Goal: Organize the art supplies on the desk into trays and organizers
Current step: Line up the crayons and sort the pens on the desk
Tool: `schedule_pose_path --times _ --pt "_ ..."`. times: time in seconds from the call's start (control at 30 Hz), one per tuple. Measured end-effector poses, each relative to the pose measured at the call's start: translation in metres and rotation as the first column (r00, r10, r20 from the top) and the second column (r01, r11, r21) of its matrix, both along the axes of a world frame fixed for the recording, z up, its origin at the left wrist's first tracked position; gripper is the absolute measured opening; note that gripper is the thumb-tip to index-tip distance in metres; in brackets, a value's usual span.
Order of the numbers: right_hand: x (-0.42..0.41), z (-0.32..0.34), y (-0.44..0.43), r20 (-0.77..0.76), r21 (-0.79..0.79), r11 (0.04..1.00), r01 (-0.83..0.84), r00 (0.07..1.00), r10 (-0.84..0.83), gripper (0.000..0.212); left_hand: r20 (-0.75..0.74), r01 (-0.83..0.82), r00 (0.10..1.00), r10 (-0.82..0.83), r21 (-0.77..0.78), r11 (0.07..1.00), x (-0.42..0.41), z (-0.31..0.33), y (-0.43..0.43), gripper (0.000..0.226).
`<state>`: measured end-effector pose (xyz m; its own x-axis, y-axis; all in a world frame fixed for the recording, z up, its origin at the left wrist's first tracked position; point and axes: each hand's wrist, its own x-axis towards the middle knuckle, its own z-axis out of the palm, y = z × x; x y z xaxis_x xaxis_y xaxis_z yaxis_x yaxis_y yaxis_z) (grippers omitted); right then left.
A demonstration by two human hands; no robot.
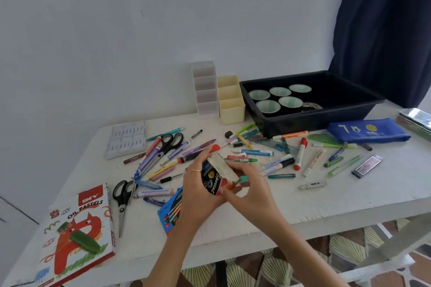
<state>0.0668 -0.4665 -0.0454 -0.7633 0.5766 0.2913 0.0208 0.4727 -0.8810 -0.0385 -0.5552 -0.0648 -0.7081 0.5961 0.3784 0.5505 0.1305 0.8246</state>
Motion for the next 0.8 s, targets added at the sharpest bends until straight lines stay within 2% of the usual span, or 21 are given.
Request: schedule_pose_path --times 0.07,0.17,0.33,0.47,0.53,0.63,0.73,0.8 --pt "-0.007 0.011 0.001 -0.083 0.092 0.995 0.042 0.996 -0.034 0.047 -0.007 -0.063 0.998 0.064 0.115 0.991 0.003 0.008 0.006 0.101" --pt "-0.014 0.032 0.006 -0.193 0.180 0.981 0.066 0.981 -0.030 0.032 0.052 -0.145 0.989 0.136 0.282 0.949 0.008 0.016 0.015 0.105" --pt "-0.020 0.050 0.006 -0.265 0.211 0.973 0.098 0.963 -0.040 0.023 0.105 -0.235 0.972 0.211 0.397 0.887 0.018 0.023 0.022 0.103" --pt "-0.020 0.052 0.003 -0.287 0.112 0.989 0.098 0.956 -0.062 0.032 0.018 -0.246 0.965 0.260 0.390 0.887 0.018 0.020 0.017 0.094" --pt "-0.019 0.052 0.001 -0.292 0.157 0.984 0.090 0.956 -0.041 0.029 -0.018 -0.255 0.960 0.278 0.349 0.902 0.016 0.019 0.015 0.092" --pt "-0.018 0.050 -0.004 -0.292 0.229 0.969 0.092 0.956 -0.021 0.025 -0.007 -0.267 0.959 0.284 0.320 0.909 0.013 0.021 0.010 0.097" --pt "-0.017 0.049 -0.008 -0.269 0.158 0.984 0.076 0.963 -0.031 0.023 0.021 -0.263 0.962 0.271 0.319 0.910 0.013 0.023 0.006 0.097" --pt "-0.018 0.050 -0.010 -0.258 0.167 0.983 0.070 0.966 -0.025 0.020 0.035 -0.254 0.966 0.257 0.335 0.907 0.013 0.025 0.003 0.094"
